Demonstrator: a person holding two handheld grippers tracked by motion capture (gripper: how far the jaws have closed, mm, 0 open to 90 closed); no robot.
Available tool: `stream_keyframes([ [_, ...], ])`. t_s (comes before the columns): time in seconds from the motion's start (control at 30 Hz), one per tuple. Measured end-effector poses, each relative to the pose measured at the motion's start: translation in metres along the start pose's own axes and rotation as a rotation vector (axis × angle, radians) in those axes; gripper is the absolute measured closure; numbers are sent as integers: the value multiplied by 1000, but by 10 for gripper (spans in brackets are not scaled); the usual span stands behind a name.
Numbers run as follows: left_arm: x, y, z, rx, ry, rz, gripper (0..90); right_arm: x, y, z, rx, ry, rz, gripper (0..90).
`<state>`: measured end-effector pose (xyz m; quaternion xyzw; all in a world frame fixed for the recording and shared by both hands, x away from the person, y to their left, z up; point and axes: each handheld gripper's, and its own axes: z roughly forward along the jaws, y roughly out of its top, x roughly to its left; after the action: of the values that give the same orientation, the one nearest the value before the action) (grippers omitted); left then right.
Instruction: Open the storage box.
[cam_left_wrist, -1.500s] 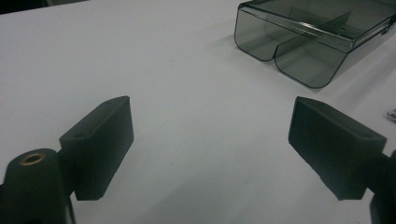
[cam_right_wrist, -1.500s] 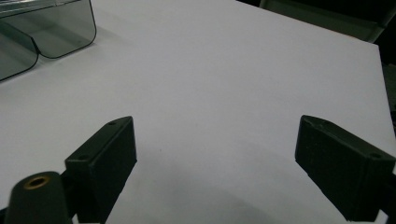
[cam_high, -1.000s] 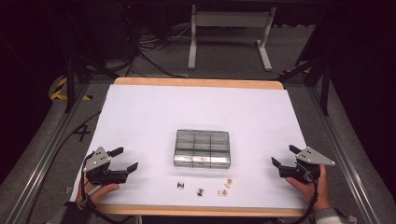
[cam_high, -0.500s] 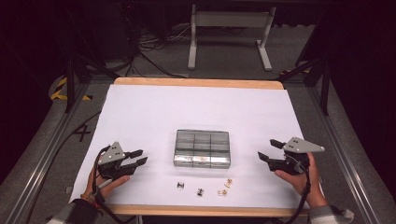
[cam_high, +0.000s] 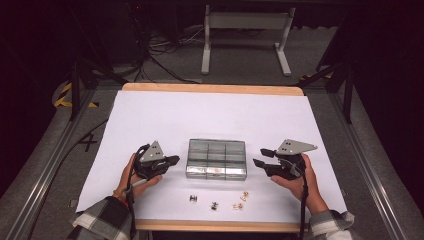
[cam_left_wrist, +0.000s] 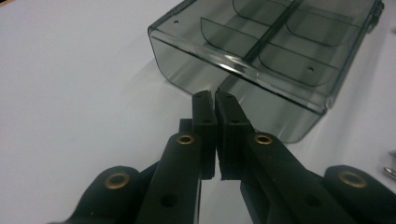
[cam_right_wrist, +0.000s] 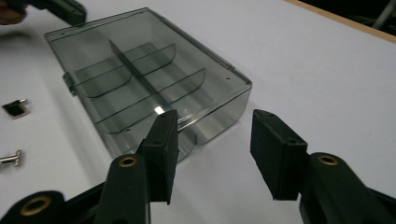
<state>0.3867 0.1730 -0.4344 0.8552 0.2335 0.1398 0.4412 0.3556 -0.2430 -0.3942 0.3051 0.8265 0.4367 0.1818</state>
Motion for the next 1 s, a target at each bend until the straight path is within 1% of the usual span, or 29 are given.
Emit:
stream_keyframes([
  [0.03,1,1,2,3,7,8,899,1,-1,-1,1,8,1,534],
  [0.07,1,2,3,4,5,14,900,2,-2,-1,-2,30,2,545],
  [0.13,3,2,6,7,4,11,900,5,-4,-2,9,44,-11,546],
  [0.17,3,1,7,13,3,11,900,7,-5,-2,14,57,-14,547],
  [0.2,3,1,8,18,3,12,900,10,-8,-1,24,81,-23,545],
  [0.23,3,1,8,19,6,14,900,14,-11,0,40,71,-38,536],
  [0.3,3,0,8,14,10,7,897,19,-14,1,51,78,-56,527],
  [0.37,4,-2,8,6,-1,-6,897,21,-15,1,51,86,-51,529],
  [0.4,4,-2,8,7,-6,-8,897,22,-16,1,49,98,-51,529],
  [0.43,3,-2,8,15,2,-2,896,23,-16,1,51,99,-55,528],
  [0.5,2,-2,10,17,-1,-3,888,27,-16,4,63,119,-65,531],
  [0.57,1,-2,11,24,3,3,887,29,-16,6,65,120,-69,534],
  [0.6,0,-2,12,27,-1,6,885,30,-16,7,69,120,-74,538],
  [0.63,-2,-2,15,33,-6,4,885,32,-16,10,77,135,-73,549],
  [0.7,-3,-2,17,39,-12,10,885,33,-16,13,84,136,-82,557],
  [0.8,-5,-2,19,45,-14,15,881,34,-15,16,98,131,-85,578],
  [0.83,-6,-1,20,45,-17,20,881,34,-16,18,103,127,-80,586],
  [0.9,-6,-1,21,44,-23,17,881,33,-16,20,103,134,-70,601],
  [0.93,-7,-1,22,50,-21,20,881,33,-16,21,106,134,-72,614],
  [1.0,-6,-1,22,46,-25,15,882,33,-16,22,103,129,-62,639],
])
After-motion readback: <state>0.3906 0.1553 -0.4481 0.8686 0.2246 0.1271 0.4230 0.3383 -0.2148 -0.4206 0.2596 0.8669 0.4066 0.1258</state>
